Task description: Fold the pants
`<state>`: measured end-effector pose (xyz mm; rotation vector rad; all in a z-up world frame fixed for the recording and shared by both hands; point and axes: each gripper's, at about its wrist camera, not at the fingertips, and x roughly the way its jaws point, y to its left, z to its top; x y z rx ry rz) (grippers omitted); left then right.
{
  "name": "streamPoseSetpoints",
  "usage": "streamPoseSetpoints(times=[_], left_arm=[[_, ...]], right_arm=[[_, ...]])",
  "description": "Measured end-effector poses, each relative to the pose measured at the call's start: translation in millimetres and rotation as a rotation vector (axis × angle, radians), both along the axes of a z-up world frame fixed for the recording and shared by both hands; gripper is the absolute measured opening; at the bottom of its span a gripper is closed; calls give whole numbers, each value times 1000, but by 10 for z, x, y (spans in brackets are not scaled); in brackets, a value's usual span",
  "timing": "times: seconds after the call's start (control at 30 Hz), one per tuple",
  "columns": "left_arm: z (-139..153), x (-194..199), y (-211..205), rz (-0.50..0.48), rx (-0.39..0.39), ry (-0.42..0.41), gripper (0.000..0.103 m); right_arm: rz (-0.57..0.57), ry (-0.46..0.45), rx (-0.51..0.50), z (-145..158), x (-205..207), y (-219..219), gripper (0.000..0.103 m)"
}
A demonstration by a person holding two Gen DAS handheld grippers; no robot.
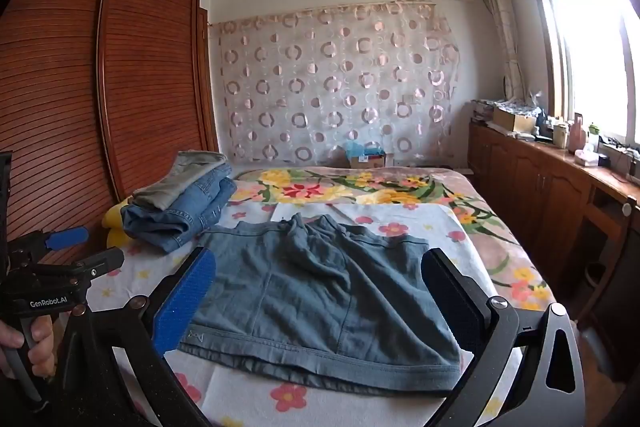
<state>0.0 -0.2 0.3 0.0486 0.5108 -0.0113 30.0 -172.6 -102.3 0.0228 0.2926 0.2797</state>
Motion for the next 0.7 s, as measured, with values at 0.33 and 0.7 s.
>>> streamPoseSetpoints(times=[0.33,0.7], left_arm=[[-1,8,9,-5,-17,-7,90],[63,-2,6,-5,-24,-17,90]], right_arm=[[5,4,-6,6,1,4,103],[6,6,-4,-3,23,-6,103]])
